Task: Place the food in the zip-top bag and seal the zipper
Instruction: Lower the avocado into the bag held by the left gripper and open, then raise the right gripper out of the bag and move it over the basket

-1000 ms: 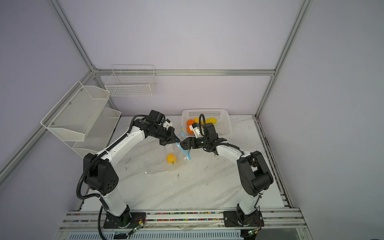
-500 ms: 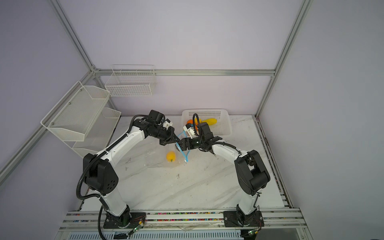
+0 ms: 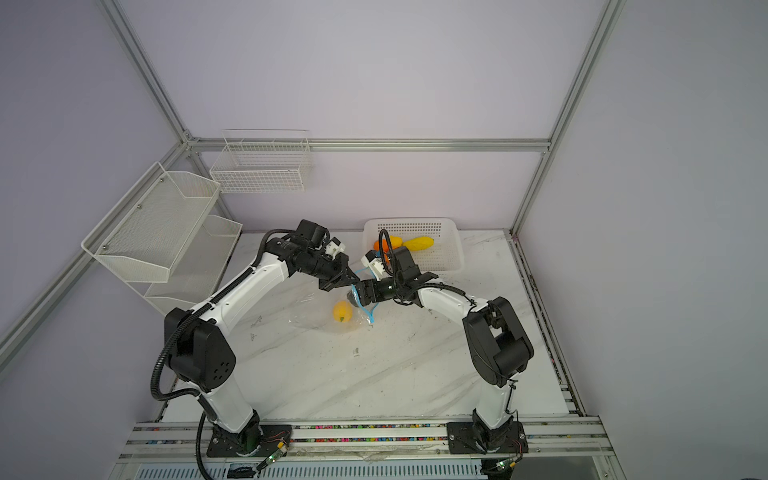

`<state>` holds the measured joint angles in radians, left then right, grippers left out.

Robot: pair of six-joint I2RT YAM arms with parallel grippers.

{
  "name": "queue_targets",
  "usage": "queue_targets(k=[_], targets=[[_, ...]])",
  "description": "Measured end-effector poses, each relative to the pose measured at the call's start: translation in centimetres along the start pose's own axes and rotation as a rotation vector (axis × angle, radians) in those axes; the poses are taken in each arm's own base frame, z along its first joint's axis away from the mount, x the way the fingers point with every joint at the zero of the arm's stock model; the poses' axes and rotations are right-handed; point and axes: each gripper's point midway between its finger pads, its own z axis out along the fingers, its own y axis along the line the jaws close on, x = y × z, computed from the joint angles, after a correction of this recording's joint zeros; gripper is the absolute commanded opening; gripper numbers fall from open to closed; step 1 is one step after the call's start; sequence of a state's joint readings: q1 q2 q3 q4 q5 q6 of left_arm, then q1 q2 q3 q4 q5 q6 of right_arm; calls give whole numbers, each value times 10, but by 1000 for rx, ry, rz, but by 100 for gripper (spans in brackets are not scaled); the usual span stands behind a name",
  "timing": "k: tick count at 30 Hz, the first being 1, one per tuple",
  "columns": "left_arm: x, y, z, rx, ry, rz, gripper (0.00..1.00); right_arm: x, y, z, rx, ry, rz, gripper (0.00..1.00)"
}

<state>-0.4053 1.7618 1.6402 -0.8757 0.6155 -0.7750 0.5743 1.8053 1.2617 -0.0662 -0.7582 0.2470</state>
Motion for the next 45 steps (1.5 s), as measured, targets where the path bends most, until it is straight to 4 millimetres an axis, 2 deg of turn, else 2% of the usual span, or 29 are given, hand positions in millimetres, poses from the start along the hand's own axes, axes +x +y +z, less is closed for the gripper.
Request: queue_targets(k=[5,13,18,23,25,28,33,36,39,42,45], targets=[[-1,-4,-3,11,-14,12,0,-8,1,-2,11,-17,-12,89],[-2,-2,-4,15,-26,18,0,-9,-2,-3,39,-18,-11,87],[-4,1,-3,14,-34,16,0,-19,-3,-18,85,-56,-15,82],[-14,1,-4,25,-67,26,0,-46,-2,-49,118,-121,-10,77],[-11,5,-3,17,-57,17,0,-66,-3,-60,149,-172,-19,72],[-8,8,1,10,-44,11,0,-97,-8,-81,200,-257,-6,71],[-7,9,1,8,-41,10,0,-130,-41,-115,371,-365,51,66],[-6,9,1,9,-40,10,0,-143,-69,-117,490,-386,64,64],[-6,9,1,9,-40,10,0,-140,-108,-108,616,-356,83,64],[-6,9,1,9,-40,10,0,-124,-148,-94,718,-288,109,66],[-6,9,1,9,-40,10,0,-106,-178,-86,786,-222,134,69]])
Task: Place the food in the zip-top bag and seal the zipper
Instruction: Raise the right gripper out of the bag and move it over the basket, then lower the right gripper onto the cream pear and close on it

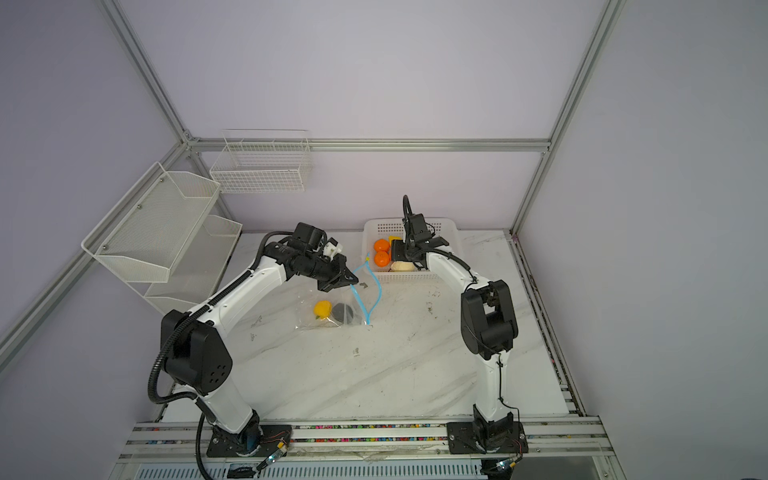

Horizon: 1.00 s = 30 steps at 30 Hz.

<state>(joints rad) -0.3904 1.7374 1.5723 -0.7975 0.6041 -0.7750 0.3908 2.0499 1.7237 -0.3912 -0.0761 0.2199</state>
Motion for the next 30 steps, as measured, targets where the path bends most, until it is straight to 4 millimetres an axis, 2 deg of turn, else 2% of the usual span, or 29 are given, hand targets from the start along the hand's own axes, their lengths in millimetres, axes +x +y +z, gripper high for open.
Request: queue_targets(k=[3,7,13,22,26,30], targets=[[0,0,0,0,0,0,0,8,-10,13,34,34,-7,69],[0,0,0,0,0,0,0,9,-15,22,46,49,-15,70],[0,0,0,2,3,0,0,7,-17,36,53,61,-22,79],[1,-1,0,5,7,-1,0,30,-25,64,63,131,-26,83],[2,-1,0,7,10,-1,0,29,-27,70,64,131,-23,83],[2,-1,0,8,11,-1,0,25,-27,75,59,123,-20,78]])
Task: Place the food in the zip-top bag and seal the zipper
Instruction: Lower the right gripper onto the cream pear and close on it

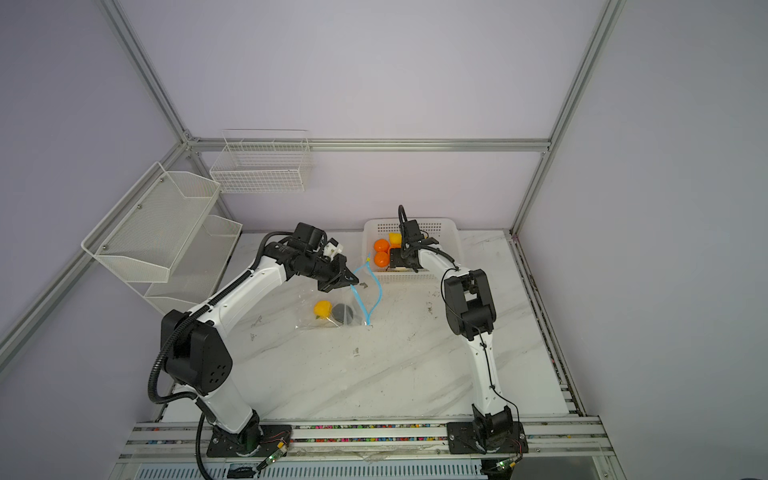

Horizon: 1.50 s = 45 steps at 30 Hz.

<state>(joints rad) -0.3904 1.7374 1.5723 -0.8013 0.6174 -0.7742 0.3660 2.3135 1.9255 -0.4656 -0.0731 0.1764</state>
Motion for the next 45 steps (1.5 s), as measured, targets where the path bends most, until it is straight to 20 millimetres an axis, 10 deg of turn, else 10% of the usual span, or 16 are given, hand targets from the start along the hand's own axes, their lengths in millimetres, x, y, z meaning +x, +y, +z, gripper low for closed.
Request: queue_targets(k=[45], targets=[[0,3,3,-4,8,-7,0,-33,-62,-27,80,-78,66,68]])
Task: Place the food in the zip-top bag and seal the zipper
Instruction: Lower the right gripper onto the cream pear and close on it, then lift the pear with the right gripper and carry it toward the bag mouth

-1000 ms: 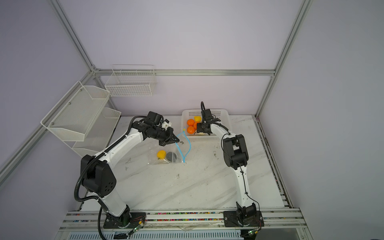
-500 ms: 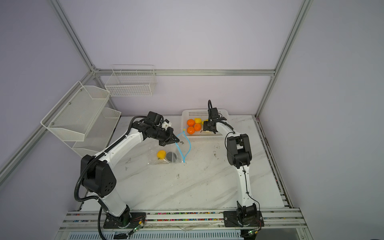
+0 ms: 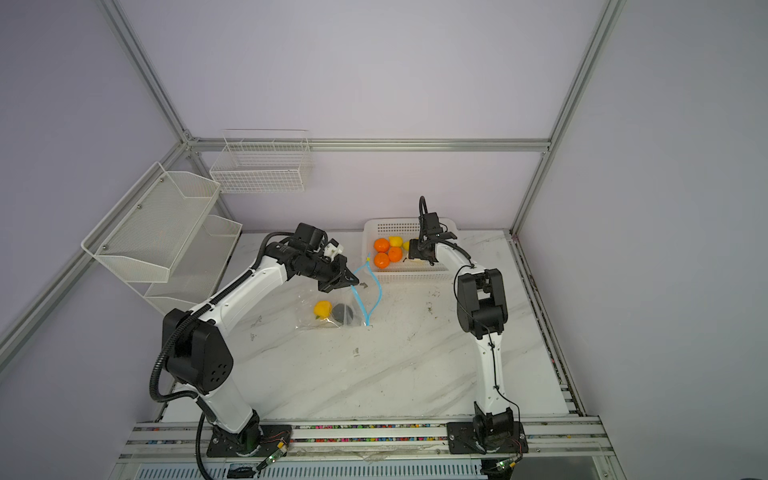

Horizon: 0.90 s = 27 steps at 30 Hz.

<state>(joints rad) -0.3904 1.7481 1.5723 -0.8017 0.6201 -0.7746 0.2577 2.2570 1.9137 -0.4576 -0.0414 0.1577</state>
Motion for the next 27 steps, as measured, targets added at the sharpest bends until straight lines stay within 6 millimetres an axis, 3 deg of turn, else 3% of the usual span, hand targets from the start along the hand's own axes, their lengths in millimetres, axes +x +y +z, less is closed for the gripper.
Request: queue_targets(k=[15,27], targets=[[0,1,1,-1,3,-2,0,-13,2,-39,-15,-58,-9,68],[0,2,3,-4,6,-5,0,-14,13,-87,-95,-117,8,68]])
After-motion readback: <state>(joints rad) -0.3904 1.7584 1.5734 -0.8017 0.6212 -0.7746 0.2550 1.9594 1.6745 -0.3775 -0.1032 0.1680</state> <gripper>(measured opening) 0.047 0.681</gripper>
